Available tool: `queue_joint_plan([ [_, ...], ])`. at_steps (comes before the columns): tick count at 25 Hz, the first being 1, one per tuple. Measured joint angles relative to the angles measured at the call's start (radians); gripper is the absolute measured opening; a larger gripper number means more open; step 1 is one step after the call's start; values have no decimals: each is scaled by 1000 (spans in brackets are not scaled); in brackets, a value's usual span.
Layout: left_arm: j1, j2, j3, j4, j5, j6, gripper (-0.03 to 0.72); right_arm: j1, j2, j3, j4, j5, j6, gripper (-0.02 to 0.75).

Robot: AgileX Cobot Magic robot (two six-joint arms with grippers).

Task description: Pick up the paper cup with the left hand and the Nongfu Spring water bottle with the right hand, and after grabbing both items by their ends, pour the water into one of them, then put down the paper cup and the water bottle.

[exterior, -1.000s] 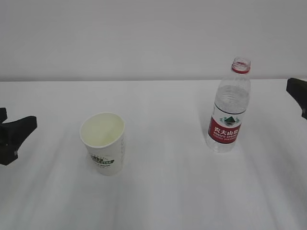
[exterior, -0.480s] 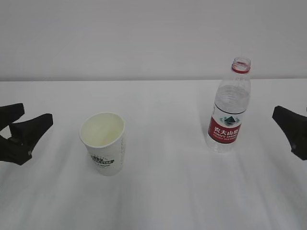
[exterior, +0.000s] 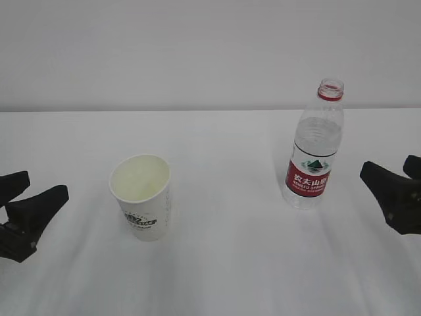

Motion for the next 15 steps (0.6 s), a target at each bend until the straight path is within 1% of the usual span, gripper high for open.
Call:
queue_joint_plan([
  [2, 0, 25, 0, 0, -4, -1, 547, 0, 47, 20, 29, -40, 0, 588],
  [4, 0, 53, 0, 12, -4, -1, 547, 0, 93, 32, 44, -48, -2, 588],
  [8, 0, 114, 2, 64, -4, -1, 547, 0, 166, 38, 27, -52, -56, 588],
  [15, 0, 160, 15, 108, -6, -1, 547, 0, 195, 38, 24, -56, -106, 587],
])
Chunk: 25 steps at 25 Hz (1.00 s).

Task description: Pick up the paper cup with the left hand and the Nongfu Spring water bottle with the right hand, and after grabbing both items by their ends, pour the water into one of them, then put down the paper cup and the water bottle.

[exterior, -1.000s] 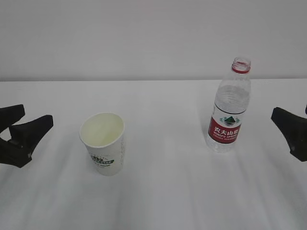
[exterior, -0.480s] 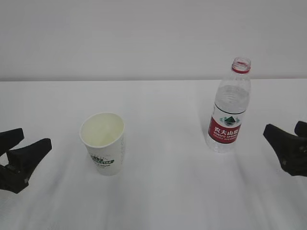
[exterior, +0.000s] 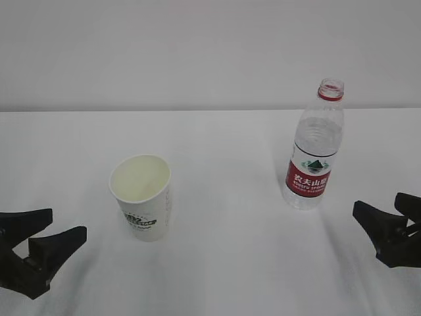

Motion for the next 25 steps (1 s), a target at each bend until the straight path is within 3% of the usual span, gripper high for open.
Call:
queue_joint_plan([
  [9, 0, 0, 0, 98, 0, -2, 547, 0, 11, -45, -7, -6, -13, 588],
  [25, 0, 0, 0, 107, 0, -2, 547, 0, 240, -199, -132, -10, -15, 587],
])
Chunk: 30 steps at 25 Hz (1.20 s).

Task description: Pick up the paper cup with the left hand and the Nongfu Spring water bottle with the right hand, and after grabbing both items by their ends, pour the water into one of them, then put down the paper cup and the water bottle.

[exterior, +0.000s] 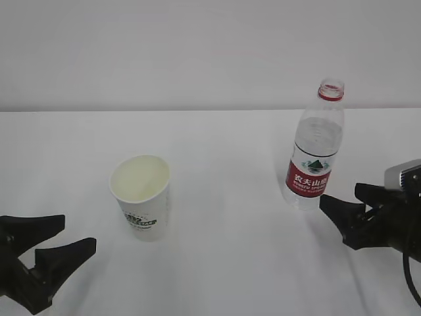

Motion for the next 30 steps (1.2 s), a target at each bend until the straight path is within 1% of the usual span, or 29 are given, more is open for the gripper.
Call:
queue_joint_plan([
  [8, 0, 0, 0, 0, 0, 0, 547, 0, 2, -19, -2, -2, 0, 594],
  [12, 0, 0, 0, 0, 0, 0, 546, 0, 5, -51, -5, -2, 0, 651],
  [14, 0, 0, 0, 0, 0, 0, 547, 0, 5, -73, -7, -2, 0, 665],
  [21, 0, 0, 0, 0, 0, 0, 547, 0, 31, -128, -9, -2, 0, 673],
  [30, 0, 0, 0, -4, 0, 0, 546, 2, 126, -202, -74, -2, 2, 673],
])
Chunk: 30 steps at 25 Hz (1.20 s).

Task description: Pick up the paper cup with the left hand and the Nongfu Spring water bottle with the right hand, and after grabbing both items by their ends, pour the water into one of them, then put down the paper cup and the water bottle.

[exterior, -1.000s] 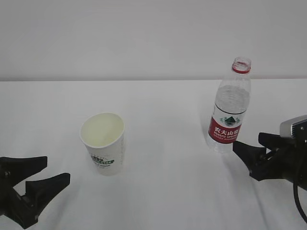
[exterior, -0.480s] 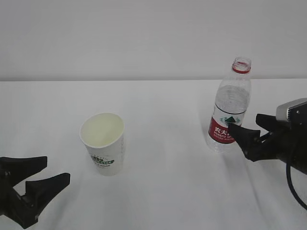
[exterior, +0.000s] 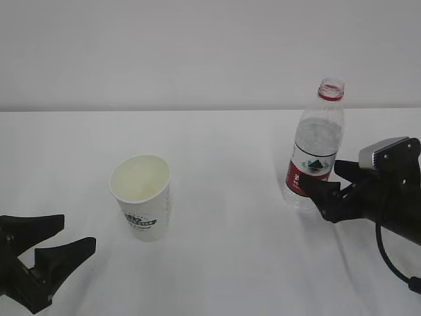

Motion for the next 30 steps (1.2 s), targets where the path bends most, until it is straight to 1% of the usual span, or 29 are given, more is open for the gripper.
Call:
queue_joint_plan([
  [11, 0, 0, 0, -3, 0, 0, 546, 6, 70, -100, -71, 0, 21, 673],
  [19, 0, 10, 0, -7, -2, 0, 545, 6, 70, -148, -89, 0, 36, 671],
  [25, 0, 48, 0, -8, -4, 0, 543, 6, 70, -154, -93, 0, 37, 662],
  [28, 0, 50, 0, -11, -4, 0, 542, 6, 70, -154, -100, 0, 37, 635],
  [30, 0, 50, 0, -14, -6, 0, 542, 6, 70, -156, -101, 0, 39, 589],
])
